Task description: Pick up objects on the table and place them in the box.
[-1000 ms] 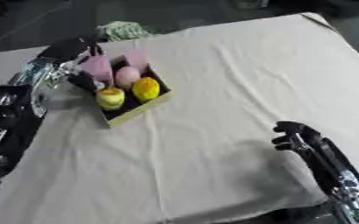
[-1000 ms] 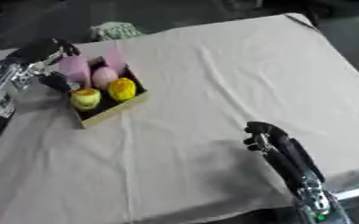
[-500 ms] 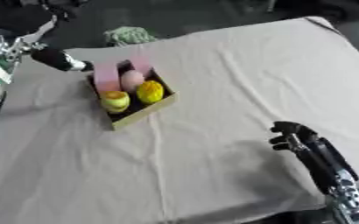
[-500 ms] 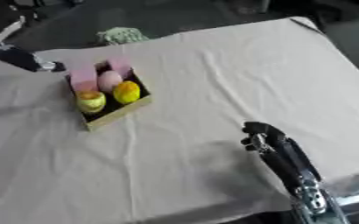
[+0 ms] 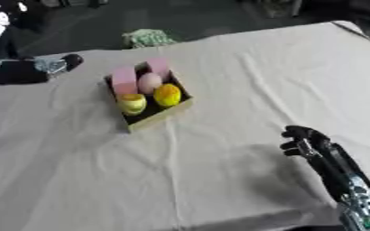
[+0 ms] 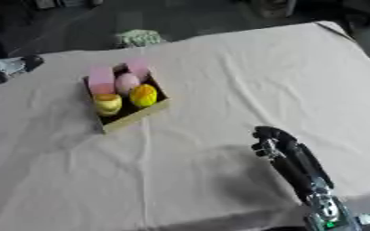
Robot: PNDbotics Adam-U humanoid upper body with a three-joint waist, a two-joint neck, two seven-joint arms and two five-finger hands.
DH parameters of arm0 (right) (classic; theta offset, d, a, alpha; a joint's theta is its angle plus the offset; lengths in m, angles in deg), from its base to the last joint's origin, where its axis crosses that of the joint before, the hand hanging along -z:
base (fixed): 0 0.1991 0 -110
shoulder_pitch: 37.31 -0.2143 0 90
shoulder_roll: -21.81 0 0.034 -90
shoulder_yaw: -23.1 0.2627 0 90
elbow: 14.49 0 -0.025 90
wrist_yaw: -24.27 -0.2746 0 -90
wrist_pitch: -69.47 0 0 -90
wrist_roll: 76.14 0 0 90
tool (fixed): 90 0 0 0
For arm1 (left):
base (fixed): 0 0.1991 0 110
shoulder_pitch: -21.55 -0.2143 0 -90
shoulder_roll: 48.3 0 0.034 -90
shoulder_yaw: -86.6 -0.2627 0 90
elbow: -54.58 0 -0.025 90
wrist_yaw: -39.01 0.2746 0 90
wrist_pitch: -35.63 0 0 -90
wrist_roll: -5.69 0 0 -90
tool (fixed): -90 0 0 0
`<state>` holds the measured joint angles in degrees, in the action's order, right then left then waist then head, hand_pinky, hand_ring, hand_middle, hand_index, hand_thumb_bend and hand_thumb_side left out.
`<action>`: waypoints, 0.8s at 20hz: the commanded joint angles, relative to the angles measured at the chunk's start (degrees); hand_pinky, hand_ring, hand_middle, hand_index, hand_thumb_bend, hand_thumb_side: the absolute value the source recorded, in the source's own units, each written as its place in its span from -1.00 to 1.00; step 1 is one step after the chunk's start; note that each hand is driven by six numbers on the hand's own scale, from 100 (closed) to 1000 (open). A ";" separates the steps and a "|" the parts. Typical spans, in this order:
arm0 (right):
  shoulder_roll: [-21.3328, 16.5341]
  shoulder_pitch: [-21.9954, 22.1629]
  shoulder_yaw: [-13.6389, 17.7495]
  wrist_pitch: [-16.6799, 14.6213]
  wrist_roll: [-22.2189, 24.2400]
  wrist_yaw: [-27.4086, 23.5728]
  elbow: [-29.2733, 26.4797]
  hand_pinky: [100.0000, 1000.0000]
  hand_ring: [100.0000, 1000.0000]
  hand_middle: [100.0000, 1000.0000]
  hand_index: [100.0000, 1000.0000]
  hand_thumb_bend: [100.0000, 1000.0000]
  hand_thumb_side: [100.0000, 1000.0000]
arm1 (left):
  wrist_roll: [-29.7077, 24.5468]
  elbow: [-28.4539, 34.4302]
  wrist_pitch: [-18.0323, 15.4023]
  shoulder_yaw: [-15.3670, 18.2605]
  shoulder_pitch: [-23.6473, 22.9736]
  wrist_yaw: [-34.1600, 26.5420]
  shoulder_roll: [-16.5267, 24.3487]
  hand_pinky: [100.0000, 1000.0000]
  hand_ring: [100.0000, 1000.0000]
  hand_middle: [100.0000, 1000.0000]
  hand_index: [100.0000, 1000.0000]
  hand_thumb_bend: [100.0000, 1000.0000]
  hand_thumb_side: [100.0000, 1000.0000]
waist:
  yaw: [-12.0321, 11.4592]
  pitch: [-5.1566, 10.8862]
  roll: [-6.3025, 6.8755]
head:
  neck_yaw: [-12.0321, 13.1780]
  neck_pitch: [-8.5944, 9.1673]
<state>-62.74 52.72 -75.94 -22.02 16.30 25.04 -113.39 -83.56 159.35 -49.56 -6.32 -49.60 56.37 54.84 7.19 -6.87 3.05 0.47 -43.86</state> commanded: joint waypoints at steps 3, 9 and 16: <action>-1.02 -0.37 0.49 -0.28 -0.27 -0.01 -0.90 0.30 0.29 0.38 0.56 -1.00 0.30 | 6.34 6.41 -0.36 1.90 -7.25 -6.96 -7.63 0.42 0.15 0.12 0.55 0.15 -0.22 | -1.30 0.79 -0.43 | 0.88 -0.26; -0.78 -0.45 0.66 -0.63 -0.39 -0.21 -1.34 0.30 0.29 0.38 0.56 -1.00 0.20 | 9.20 3.16 -1.81 1.49 -13.52 -6.88 -17.52 0.40 0.10 0.07 0.50 0.06 -0.28 | -2.20 1.04 -1.11 | 1.34 -0.26; -0.36 -0.56 1.01 -1.19 -0.49 -0.47 -3.14 0.30 0.29 0.38 0.56 -1.00 0.05 | 9.58 -2.90 -3.17 -0.06 -15.32 -8.19 -22.38 0.38 0.08 0.05 0.48 -0.03 -0.31 | -2.96 1.32 -1.42 | 1.17 -0.26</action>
<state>-62.60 52.69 -75.38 -22.86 15.79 24.83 -114.82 -74.01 156.53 -52.27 -6.17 -65.31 48.59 32.45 4.25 -6.17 1.72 1.66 -43.86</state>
